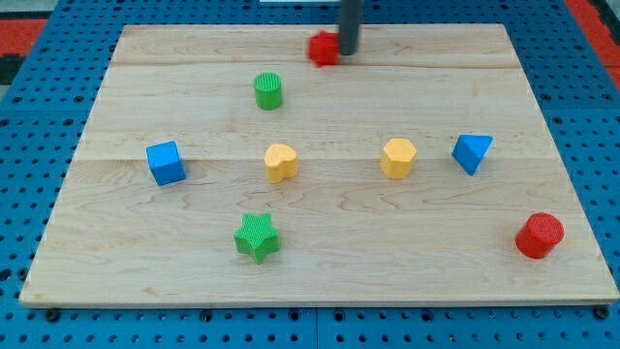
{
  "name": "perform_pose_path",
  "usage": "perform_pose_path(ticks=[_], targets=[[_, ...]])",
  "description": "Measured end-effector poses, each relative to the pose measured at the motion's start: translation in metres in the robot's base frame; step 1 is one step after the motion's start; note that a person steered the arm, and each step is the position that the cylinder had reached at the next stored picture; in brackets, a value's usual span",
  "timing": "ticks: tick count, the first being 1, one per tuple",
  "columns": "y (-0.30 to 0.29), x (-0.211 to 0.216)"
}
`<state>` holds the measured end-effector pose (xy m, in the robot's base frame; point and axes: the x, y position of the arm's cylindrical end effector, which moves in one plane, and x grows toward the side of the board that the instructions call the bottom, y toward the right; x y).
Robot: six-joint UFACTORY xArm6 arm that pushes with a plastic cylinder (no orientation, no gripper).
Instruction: Push the green star into the green circle
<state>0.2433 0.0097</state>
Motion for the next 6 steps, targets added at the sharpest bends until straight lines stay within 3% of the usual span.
perform_pose_path(ticks=[3,4,5,6], targets=[[0.023,-0.004],[0.094,0.006],[0.117,0.053],[0.089,0.113]])
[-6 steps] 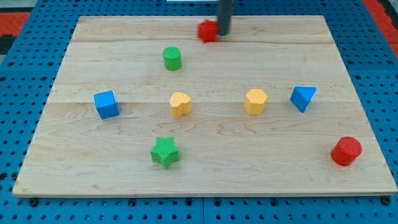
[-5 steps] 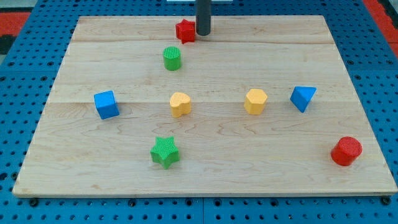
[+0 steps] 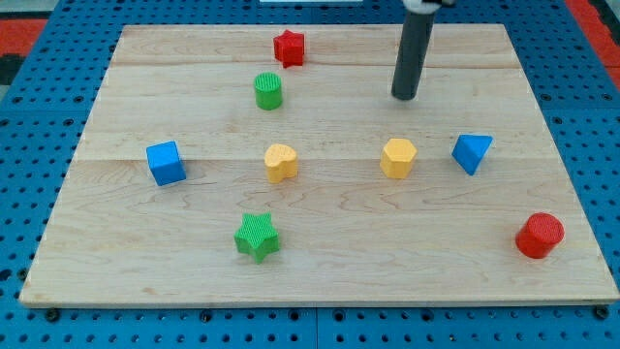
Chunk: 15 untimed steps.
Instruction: Push the green star into the green circle
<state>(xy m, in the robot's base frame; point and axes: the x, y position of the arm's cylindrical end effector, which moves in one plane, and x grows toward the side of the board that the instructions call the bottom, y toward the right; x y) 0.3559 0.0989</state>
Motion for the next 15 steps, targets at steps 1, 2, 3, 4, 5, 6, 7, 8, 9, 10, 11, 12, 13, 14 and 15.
perform_pose_path(ticks=[1,2,3,4,5,6,7,8,9,10,11,12,13,14,15], targets=[[-0.083,0.011],[-0.127,0.038],[-0.176,0.05],[-0.198,0.05],[-0.207,0.073],[-0.236,0.115],[-0.254,0.157],[-0.239,0.238],[-0.215,0.262],[-0.14,0.252],[-0.101,0.248],[-0.154,0.22],[-0.203,0.186],[-0.233,0.142],[-0.235,0.119]])
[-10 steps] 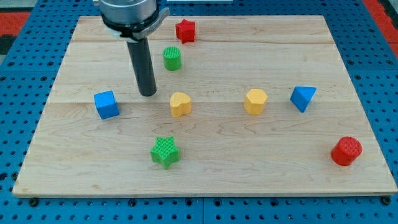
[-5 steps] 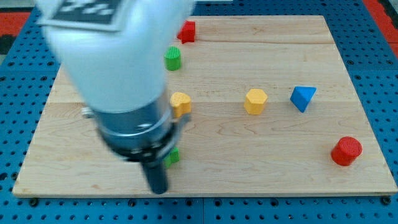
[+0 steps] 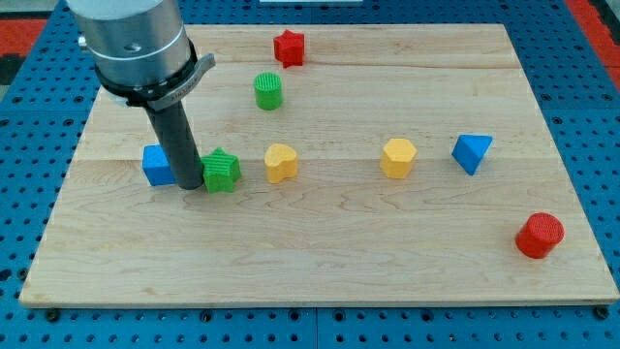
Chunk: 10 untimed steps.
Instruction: Push the green star into the green circle
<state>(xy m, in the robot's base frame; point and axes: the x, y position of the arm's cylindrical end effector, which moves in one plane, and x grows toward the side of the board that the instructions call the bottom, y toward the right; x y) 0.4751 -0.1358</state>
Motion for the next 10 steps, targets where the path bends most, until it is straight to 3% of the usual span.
perform_pose_path(ticks=[1,2,4,7,8,10], targets=[[0.009,0.03],[0.034,0.031],[0.047,-0.046],[-0.025,-0.046],[-0.029,-0.05],[0.017,-0.061]])
